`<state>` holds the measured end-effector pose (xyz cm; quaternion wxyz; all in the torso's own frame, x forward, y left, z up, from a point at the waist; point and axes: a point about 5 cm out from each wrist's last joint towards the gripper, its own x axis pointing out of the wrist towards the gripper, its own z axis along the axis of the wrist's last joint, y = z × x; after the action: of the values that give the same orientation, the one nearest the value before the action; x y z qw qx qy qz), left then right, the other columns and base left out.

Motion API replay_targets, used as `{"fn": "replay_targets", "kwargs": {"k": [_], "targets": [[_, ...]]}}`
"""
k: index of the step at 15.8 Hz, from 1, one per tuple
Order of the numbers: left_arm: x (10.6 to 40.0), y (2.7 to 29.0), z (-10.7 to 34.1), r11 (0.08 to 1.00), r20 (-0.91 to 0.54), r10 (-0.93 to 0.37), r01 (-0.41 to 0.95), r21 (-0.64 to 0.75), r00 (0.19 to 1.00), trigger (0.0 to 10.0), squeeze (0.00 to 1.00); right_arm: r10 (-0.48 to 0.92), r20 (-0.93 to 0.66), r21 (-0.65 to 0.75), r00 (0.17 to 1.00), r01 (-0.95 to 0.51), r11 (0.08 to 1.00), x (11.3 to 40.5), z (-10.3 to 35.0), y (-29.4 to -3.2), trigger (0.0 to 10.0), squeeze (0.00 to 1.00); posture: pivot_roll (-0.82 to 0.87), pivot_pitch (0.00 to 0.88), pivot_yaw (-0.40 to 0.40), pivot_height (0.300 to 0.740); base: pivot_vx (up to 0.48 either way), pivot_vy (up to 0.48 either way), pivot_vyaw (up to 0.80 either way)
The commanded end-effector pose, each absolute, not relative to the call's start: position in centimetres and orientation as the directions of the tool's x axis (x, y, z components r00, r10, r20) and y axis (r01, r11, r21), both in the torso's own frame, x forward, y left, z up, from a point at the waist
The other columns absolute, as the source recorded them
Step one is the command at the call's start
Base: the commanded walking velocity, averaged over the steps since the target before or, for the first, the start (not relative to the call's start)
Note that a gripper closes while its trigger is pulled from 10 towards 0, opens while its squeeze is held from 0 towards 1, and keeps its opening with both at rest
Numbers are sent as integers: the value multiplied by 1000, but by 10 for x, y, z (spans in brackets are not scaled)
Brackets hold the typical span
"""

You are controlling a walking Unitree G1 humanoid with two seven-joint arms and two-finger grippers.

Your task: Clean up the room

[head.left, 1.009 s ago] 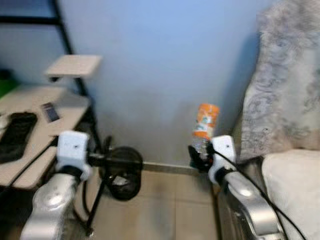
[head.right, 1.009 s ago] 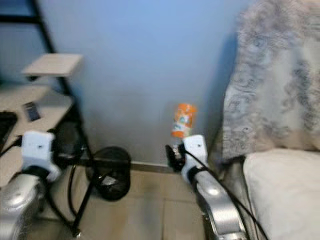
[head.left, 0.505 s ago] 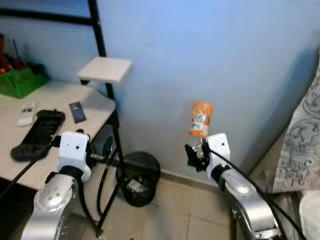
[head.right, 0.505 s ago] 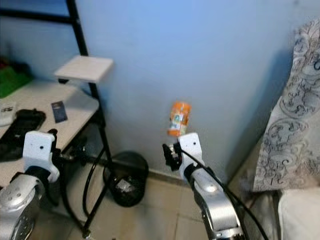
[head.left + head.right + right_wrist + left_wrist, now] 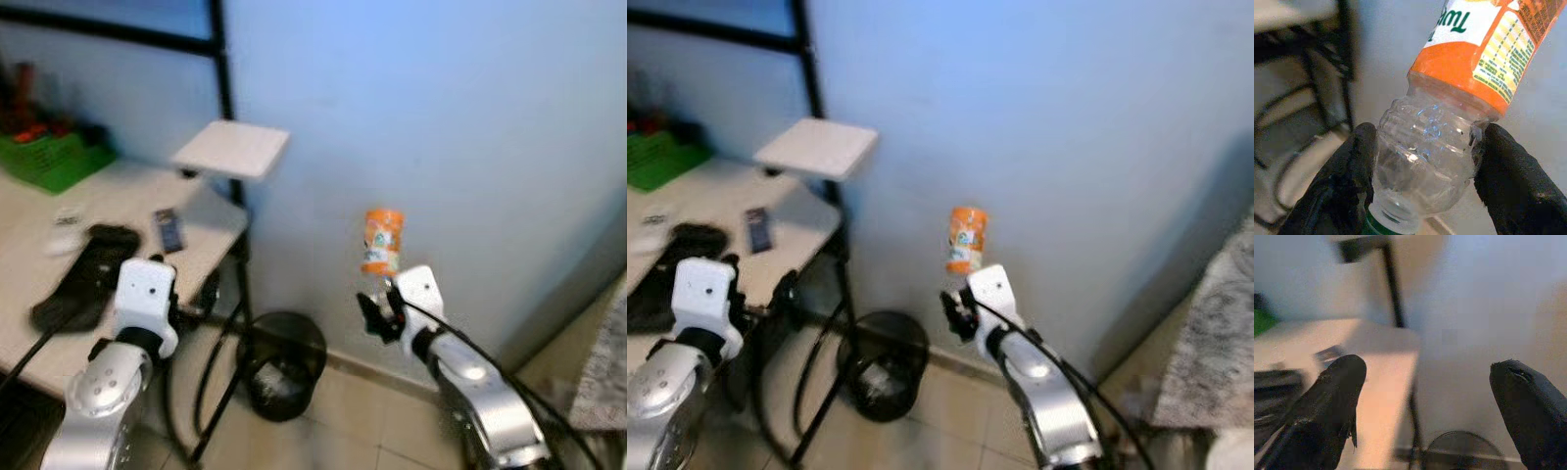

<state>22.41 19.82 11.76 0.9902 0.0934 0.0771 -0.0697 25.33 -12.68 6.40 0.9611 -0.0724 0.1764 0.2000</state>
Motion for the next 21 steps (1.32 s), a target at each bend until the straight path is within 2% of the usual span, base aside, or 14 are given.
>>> {"fn": "replay_targets", "kwargs": {"k": [1, 5, 8, 10, 13, 16, 19, 21], "targets": [[223, 194, 119, 968, -160, -151, 179, 179, 976, 10000, 0, 351, -368, -88, 861, -408, 909, 254, 63, -129, 10000, 0, 58, 0, -5, 740, 322, 0, 0], [221, 193, 118, 966, -165, -158, 187, 179, 974, 10000, 0, 354, -384, -113, 853, -424, 899, 254, 61, -130, 10000, 0, 59, 0, -10, 740, 323, 0, 0], [218, 192, 117, 964, -171, -163, 193, 180, 972, 10000, 0, 359, -395, -146, 845, -444, 884, 254, 59, -132, 10000, 0, 59, 0, -12, 740, 319, 0, 702], [217, 189, 116, 956, -185, -191, 225, 185, 964, 10000, 0, 379, -453, -216, 807, -512, 832, 251, 51, -134, 10000, 0, 63, 0, -14, 740, 298, 0, 0], [216, 180, 116, 931, -205, -280, 317, 179, 938, 10000, 0, 378, -535, -228, 755, -561, 796, 256, 42, -141, 10000, 0, 62, 0, -14, 740, 0, 0, 0], [222, 172, 118, 866, -243, -401, 452, 213, 883, 10000, 0, 369, -609, -208, 702, -591, 780, 271, 28, -135, 10000, 0, 60, 0, -14, 740, 0, 0, 0], [222, 162, 116, 727, -349, -572, 656, 203, 742, 10000, 0, 342, -688, -171, 641, -600, 782, 284, 10, -122, 10000, 0, 68, 0, -21, 740, 0, 0, 0], [222, 162, 117, 669, -395, -610, 713, 209, 687, 10000, 0, 323, -721, -163, 613, -604, 780, 286, 2, -118, 10000, 0, 67, 0, -22, 740, 0, 0, 0]]}}
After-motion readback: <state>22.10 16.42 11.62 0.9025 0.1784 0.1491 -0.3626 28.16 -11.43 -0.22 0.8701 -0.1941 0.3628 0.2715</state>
